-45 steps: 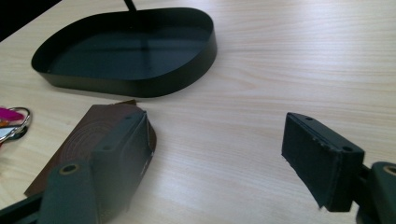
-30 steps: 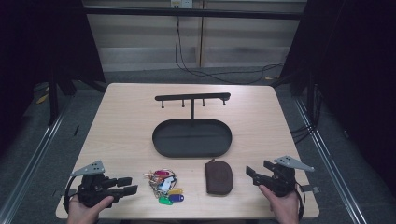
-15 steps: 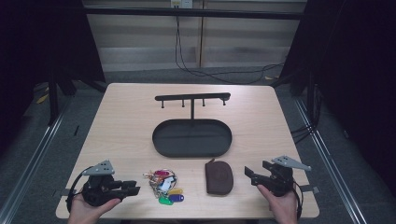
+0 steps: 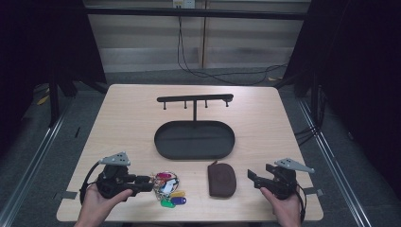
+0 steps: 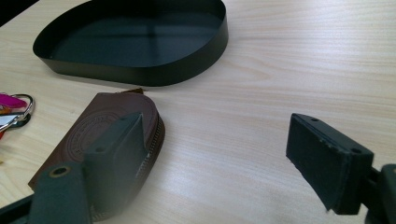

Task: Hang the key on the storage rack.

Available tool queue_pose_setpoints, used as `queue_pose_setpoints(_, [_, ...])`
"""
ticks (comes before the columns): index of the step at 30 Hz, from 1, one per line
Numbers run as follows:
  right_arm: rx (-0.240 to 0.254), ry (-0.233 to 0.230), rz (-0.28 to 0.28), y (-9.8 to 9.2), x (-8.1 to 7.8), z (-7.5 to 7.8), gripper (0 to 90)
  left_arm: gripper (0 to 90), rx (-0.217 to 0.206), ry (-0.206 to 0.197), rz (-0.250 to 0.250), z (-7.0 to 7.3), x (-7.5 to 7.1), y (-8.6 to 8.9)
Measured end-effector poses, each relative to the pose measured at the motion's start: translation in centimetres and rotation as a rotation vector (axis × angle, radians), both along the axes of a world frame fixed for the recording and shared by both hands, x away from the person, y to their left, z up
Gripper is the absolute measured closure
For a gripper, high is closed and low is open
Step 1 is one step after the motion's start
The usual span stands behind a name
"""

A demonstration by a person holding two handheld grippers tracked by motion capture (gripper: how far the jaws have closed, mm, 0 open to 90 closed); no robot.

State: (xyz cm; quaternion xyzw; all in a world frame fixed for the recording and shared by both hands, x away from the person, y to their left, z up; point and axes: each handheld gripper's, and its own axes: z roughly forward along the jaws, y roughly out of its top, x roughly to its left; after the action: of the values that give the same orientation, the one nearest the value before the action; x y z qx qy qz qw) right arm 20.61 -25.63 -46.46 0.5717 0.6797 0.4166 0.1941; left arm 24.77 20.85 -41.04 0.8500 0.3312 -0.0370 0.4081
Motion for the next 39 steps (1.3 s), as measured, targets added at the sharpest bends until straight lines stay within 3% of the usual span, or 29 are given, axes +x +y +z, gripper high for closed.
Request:
queue_pose_setpoints(2, [-0.010,0.002,-0.003,0.1,-0.1,0.0,19.6,64.9,0.005,0.002,-0.004,0.2,0.3,-0.4])
queue_pose_setpoints(4, [-0.009,0.002,-0.003,0.1,-0.1,0.0,19.6,65.4,0.045,0.007,-0.036,0.2,0.6,-1.0])
queue_pose_setpoints(5, [-0.010,0.000,-0.003,0.1,0.0,0.0,19.0,67.3,0.095,0.014,-0.078,0.2,0.8,-1.8])
queue_pose_setpoints(10, [-0.008,0.003,-0.002,0.2,0.0,0.0,18.4,70.0,0.146,0.029,-0.124,-0.1,1.2,-3.6])
queue_pose_setpoints(17, [-0.006,-0.004,0.000,0.1,-0.1,0.1,18.7,81.5,0.262,0.047,-0.197,-0.9,1.6,-6.3])
queue_pose_setpoints(29, [-0.043,-0.009,0.019,0.6,-0.2,0.1,18.8,80.3,0.371,0.124,-0.241,-1.6,2.8,-8.2])
queue_pose_setpoints(39, [-0.036,0.006,0.034,0.6,-0.1,-0.1,18.4,73.5,0.499,0.161,-0.304,-2.0,3.3,-10.1])
